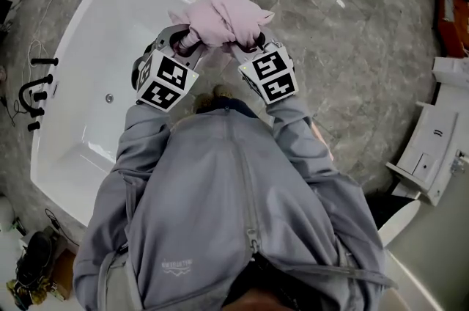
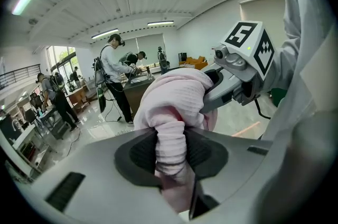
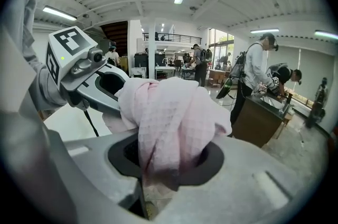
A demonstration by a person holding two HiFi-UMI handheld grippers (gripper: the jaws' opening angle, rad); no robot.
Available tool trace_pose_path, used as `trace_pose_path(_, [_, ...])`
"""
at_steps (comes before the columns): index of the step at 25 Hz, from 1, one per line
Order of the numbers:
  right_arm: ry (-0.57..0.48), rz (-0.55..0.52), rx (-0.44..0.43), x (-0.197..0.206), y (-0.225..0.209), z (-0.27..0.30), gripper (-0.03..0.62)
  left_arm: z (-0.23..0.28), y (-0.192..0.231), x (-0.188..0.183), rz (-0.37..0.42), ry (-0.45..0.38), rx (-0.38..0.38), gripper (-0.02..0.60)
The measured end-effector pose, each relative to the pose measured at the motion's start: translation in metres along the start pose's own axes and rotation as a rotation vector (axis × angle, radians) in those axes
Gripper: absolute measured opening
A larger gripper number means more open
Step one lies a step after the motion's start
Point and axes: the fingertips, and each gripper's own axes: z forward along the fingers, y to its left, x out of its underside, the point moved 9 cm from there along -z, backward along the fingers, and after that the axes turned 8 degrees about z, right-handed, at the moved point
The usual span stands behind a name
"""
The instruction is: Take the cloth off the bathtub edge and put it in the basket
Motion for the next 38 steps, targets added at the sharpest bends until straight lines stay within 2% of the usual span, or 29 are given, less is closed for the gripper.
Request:
trace_pose_path(6, [-0.021,0.019,0.038,-0.014,-0.022,-0.004,0.124,0.015,0.015,-0.021,0.034,-0.031,0.009,0.114])
trace_pose_path(13, [-0.039,-0.007,0.001,-0.031,-0.070,0.020,0.124,0.048,0.045,-0.040,0.029,-0.023,-0.035,0.114])
trace_pose_path(17, [-0.058,-0.036,-0.053,-0.054,-0.113,0.044,0.124,0.076,0.076,-0.057,0.004,-0.008,-0.083,0.114])
trace_pose_path(25, [-0.032,-0.136,-0.205,-0.101,-0.198,0.078,0.124,0.128,0.118,-0.097,-0.116,0.036,-0.215,0.114])
trace_pose_path(31, [-0.029,-0.202,-0.298,-0.121,-0.258,0.095,0.124,0.167,0.136,-0.128,-0.187,0.056,-0.295,0.114])
trace_pose_path(38, [-0.035,-0.245,-0.361,-0.139,-0.308,0.108,0.124,0.201,0.154,-0.155,-0.236,0.071,-0.368,0.114])
